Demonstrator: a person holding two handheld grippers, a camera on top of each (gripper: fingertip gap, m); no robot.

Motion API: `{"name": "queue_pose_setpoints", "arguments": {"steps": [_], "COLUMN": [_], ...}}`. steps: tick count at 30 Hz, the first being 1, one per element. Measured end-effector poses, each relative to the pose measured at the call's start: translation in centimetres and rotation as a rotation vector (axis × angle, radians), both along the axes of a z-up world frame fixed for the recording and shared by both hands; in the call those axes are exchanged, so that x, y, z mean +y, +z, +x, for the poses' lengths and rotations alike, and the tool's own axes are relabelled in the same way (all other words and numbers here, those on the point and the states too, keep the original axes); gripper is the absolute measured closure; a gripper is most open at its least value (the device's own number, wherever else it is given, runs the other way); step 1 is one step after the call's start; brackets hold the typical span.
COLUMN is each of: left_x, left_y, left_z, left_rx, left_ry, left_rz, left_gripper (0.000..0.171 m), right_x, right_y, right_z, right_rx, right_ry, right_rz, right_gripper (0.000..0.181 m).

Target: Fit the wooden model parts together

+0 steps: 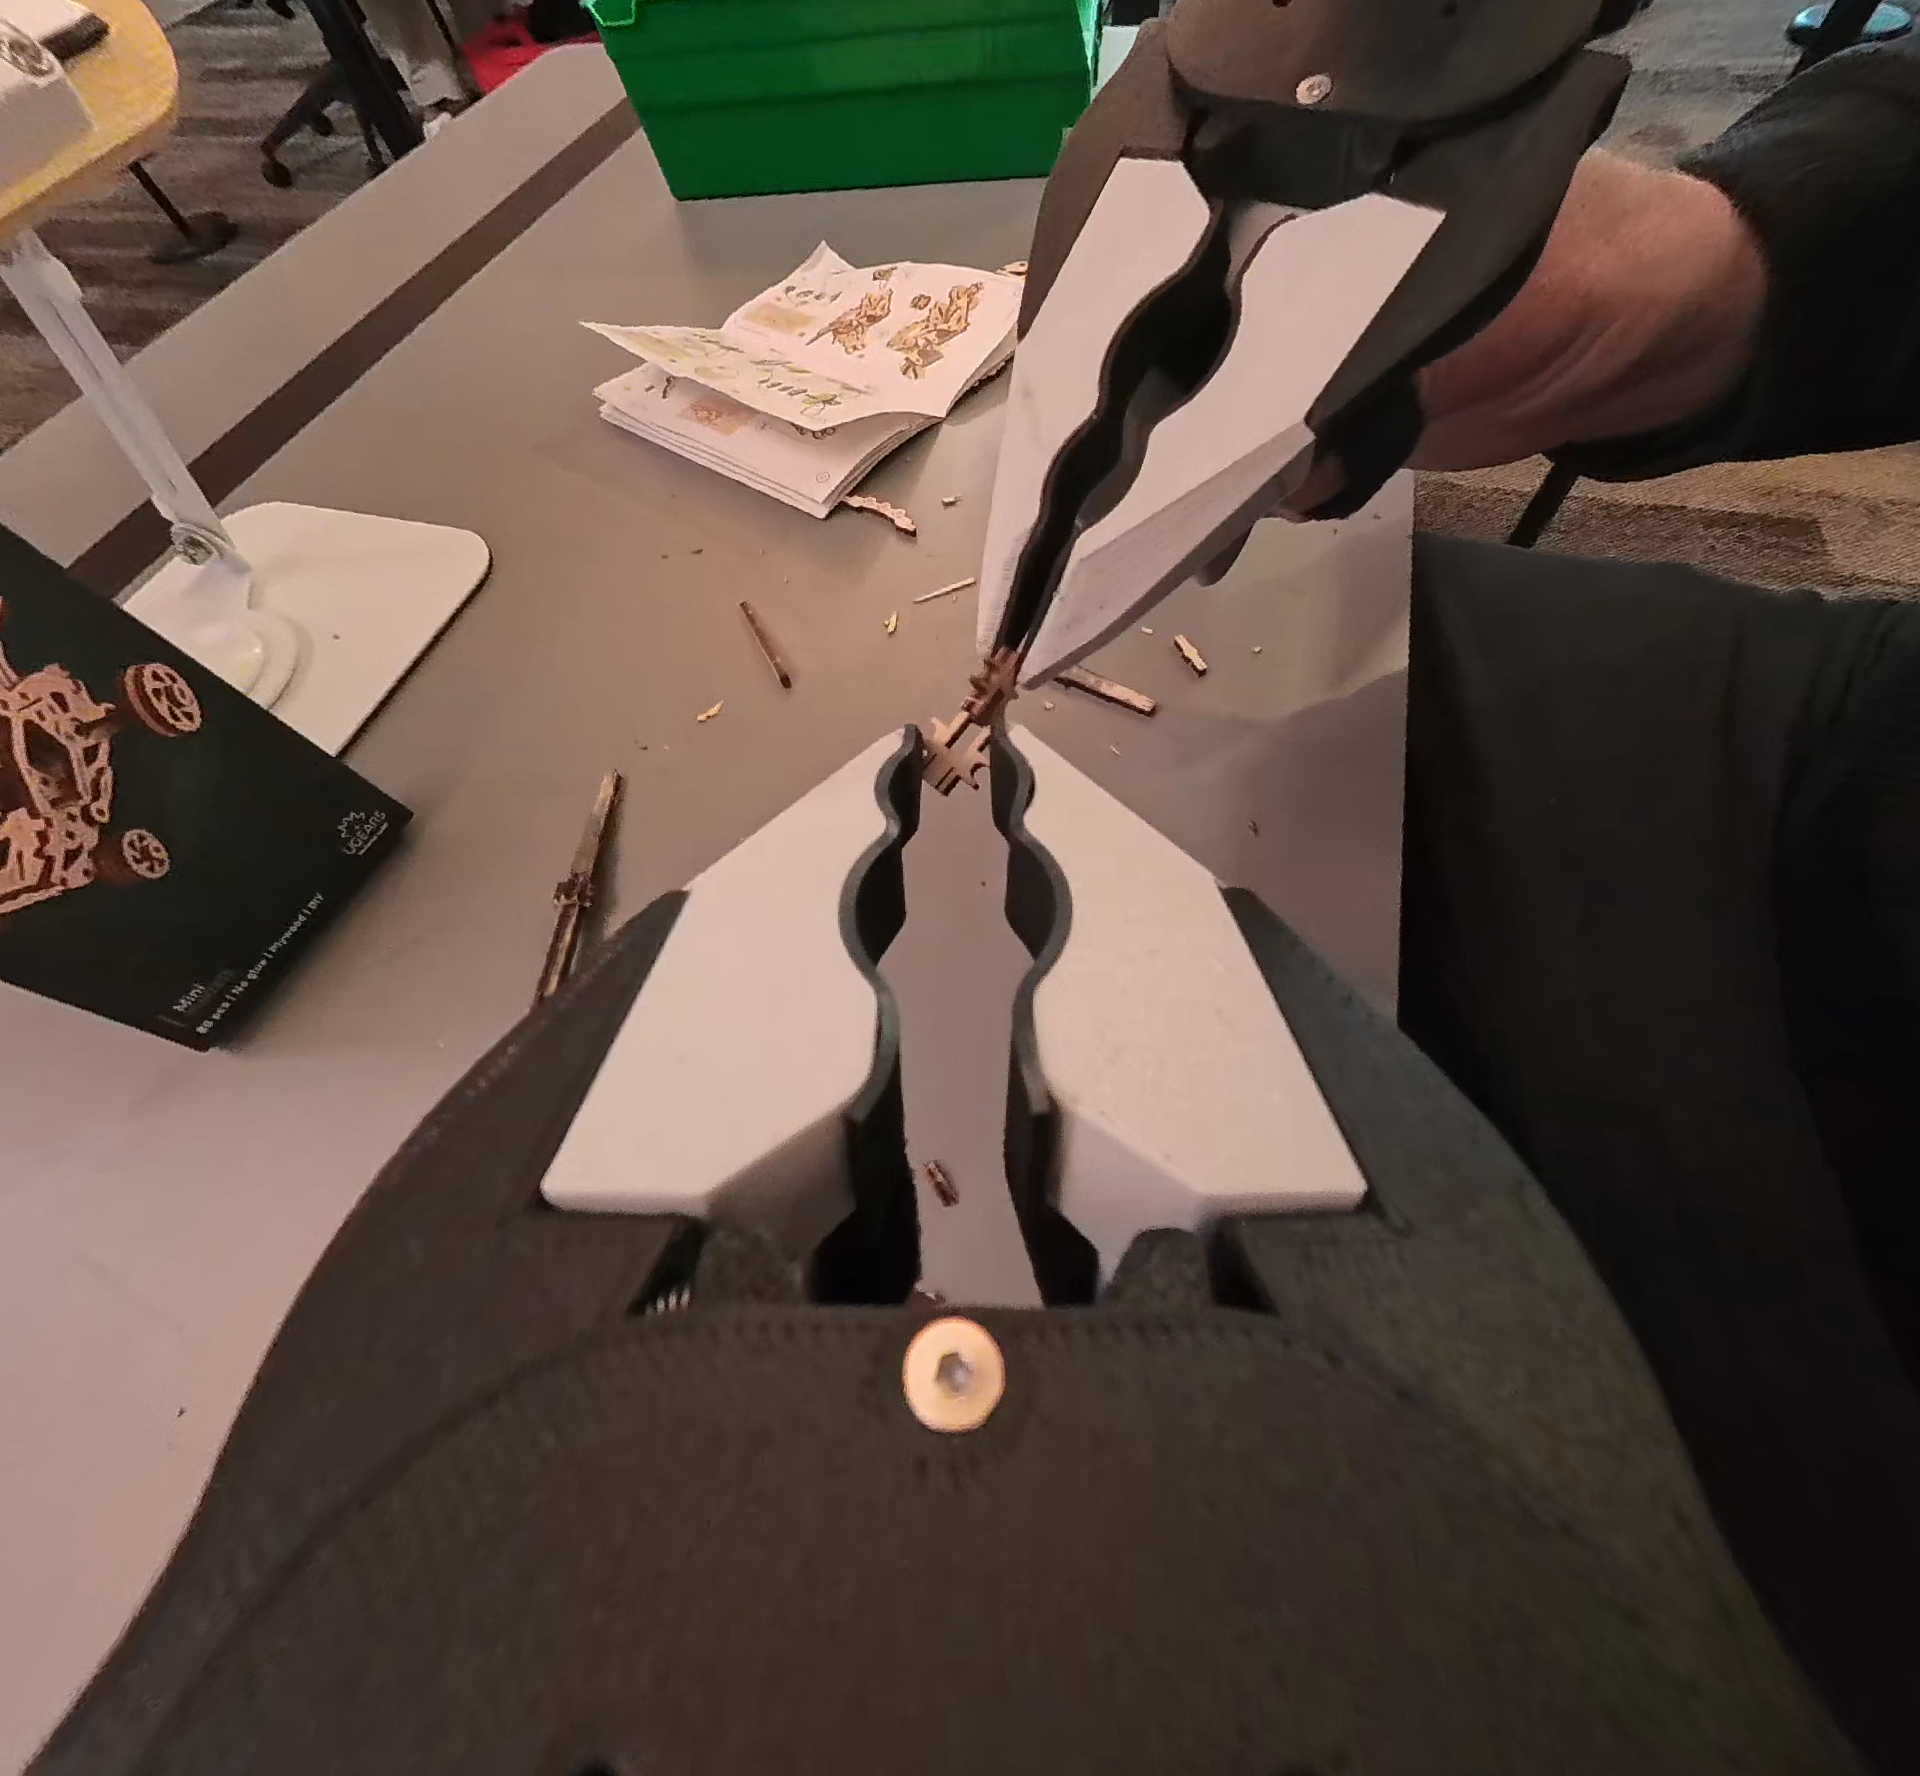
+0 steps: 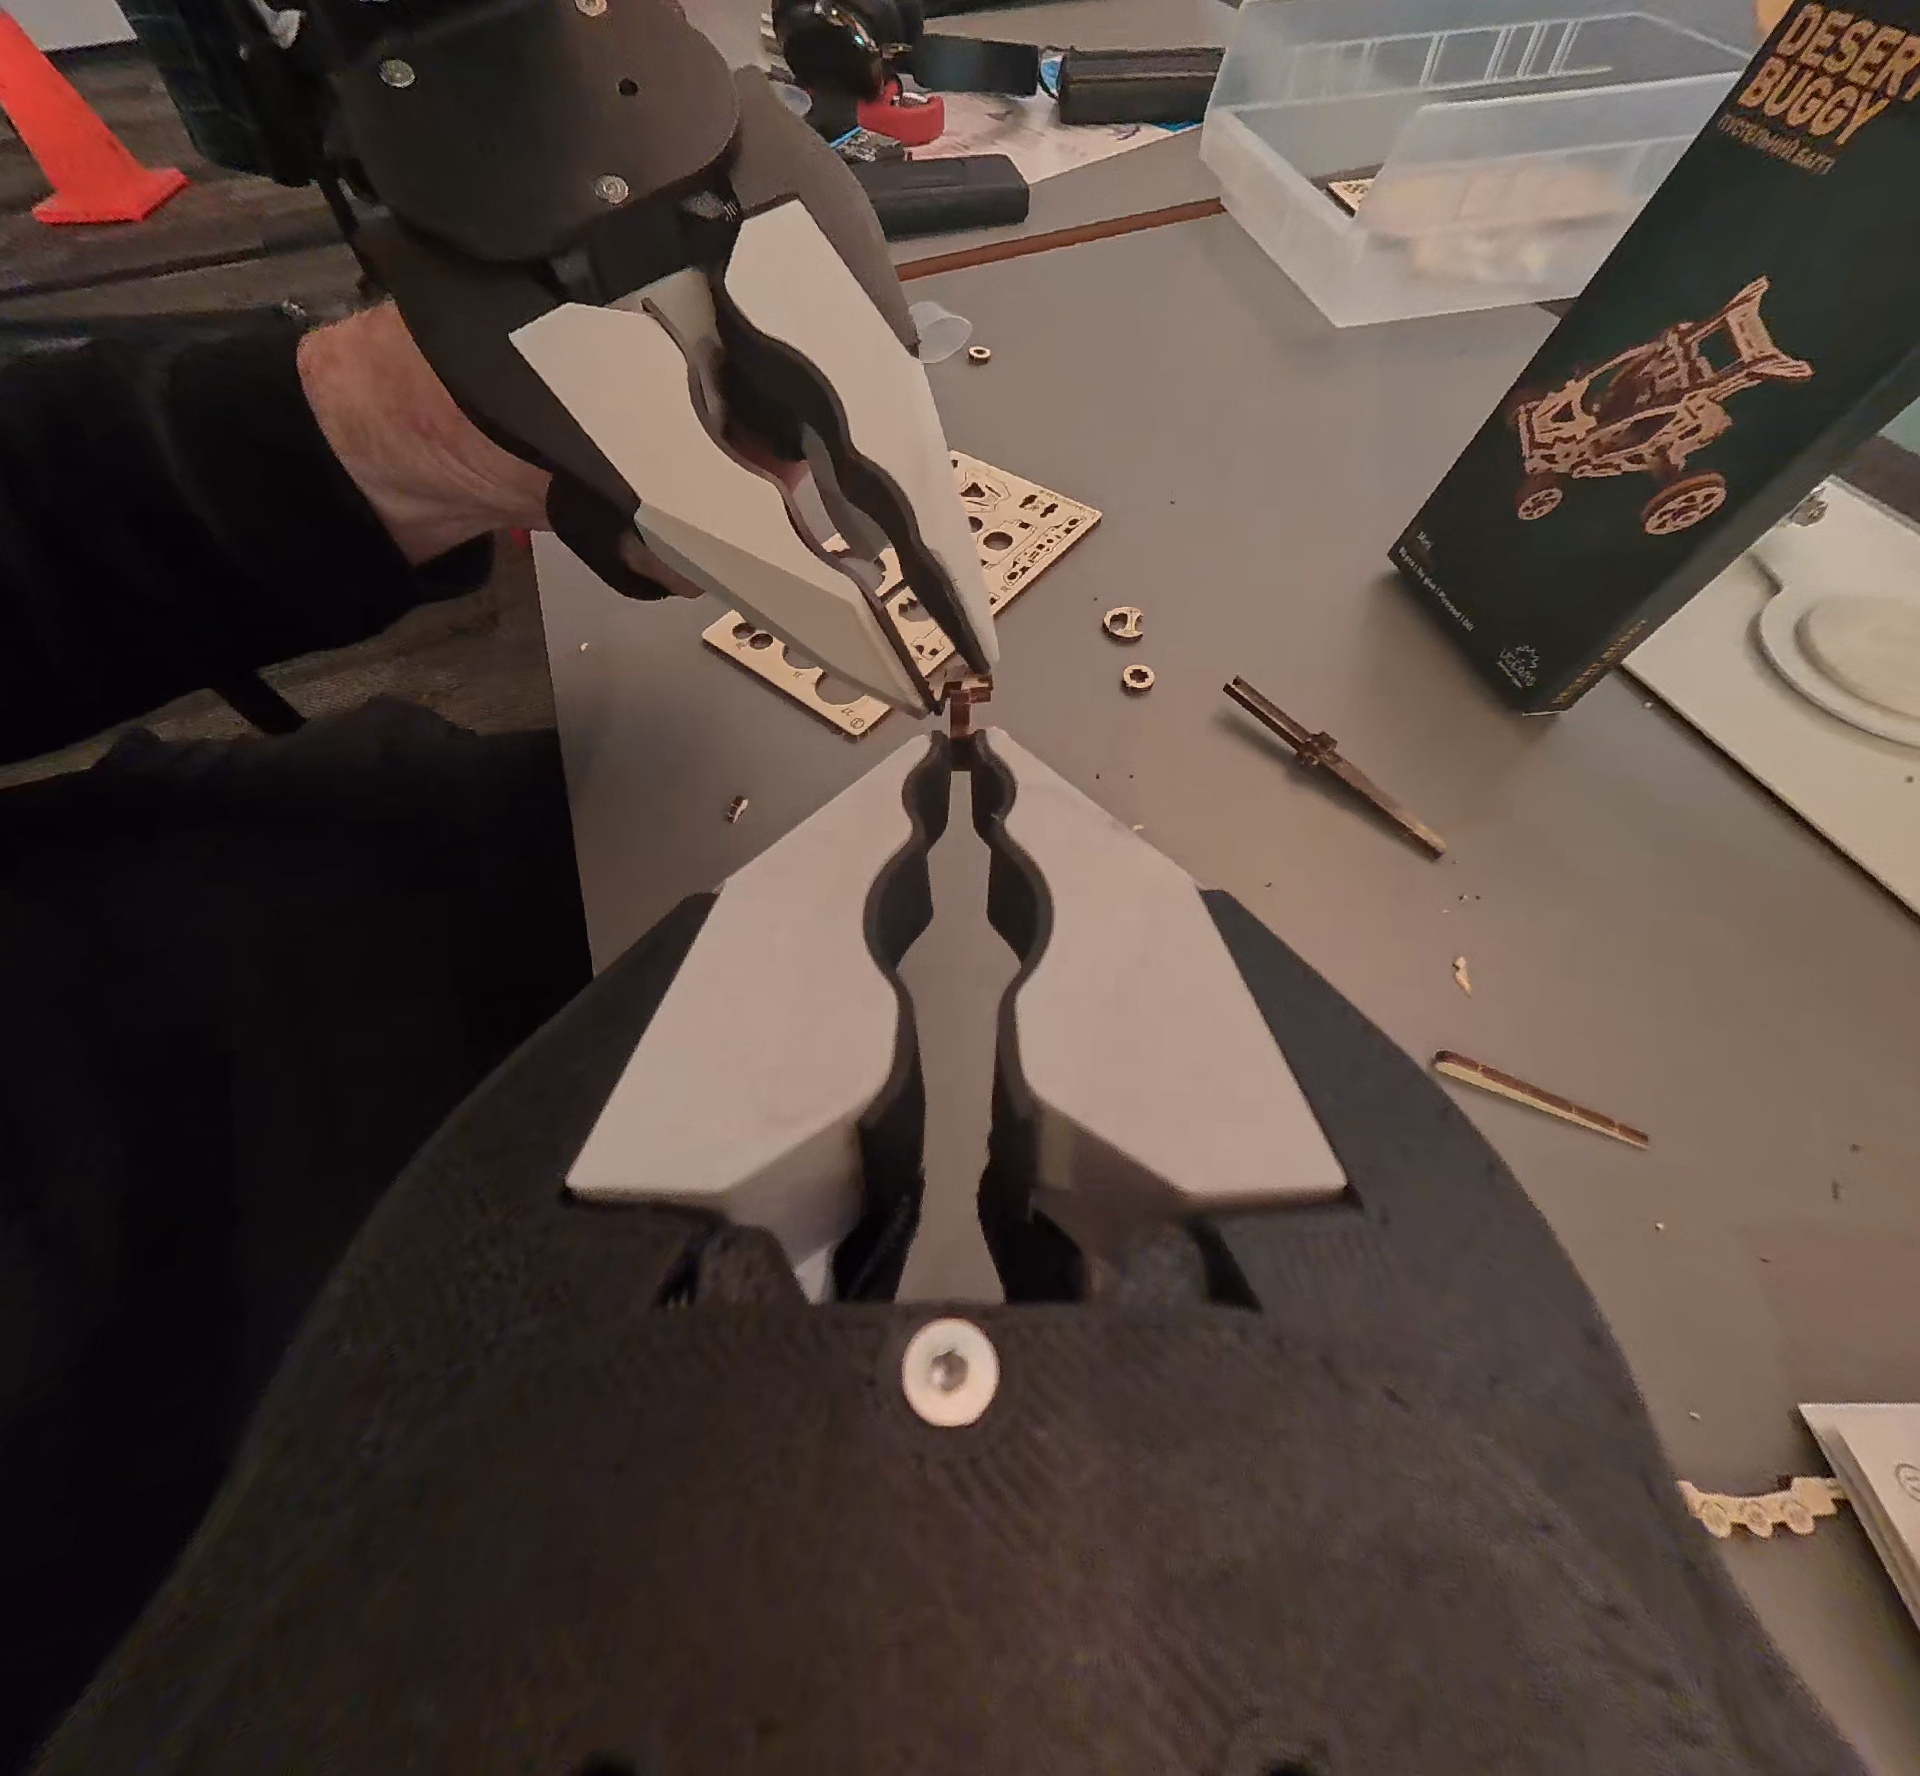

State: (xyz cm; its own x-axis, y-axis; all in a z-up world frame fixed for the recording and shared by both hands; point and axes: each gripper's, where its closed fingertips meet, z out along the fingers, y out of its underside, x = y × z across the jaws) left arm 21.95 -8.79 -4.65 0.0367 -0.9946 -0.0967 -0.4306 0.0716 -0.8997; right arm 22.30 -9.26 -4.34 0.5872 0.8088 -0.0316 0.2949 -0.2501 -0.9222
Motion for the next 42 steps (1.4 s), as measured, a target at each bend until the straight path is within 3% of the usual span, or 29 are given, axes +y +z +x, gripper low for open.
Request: {"name": "queue_pose_setpoints", "arguments": {"steps": [24, 42], "left_x": [-0.2, -0.6], "left_y": [0.9, 1.9], "left_z": [0.5, 1.1], "left_rx": [-0.017, -0.047], "left_ry": [0.012, 0.007], "left_rz": [0.019, 0.048], "left_gripper": [0.162, 0.162], "right_x": [-0.4, -0.3], "right_y": [1.0, 1.7], "right_z": [0.2, 0.3], "right_rx": [-0.113, -0.057], "right_ry": [-0.003, -0.010], "right_rz": [0.139, 0.127], "right_gripper": [0.181, 0.181]}}
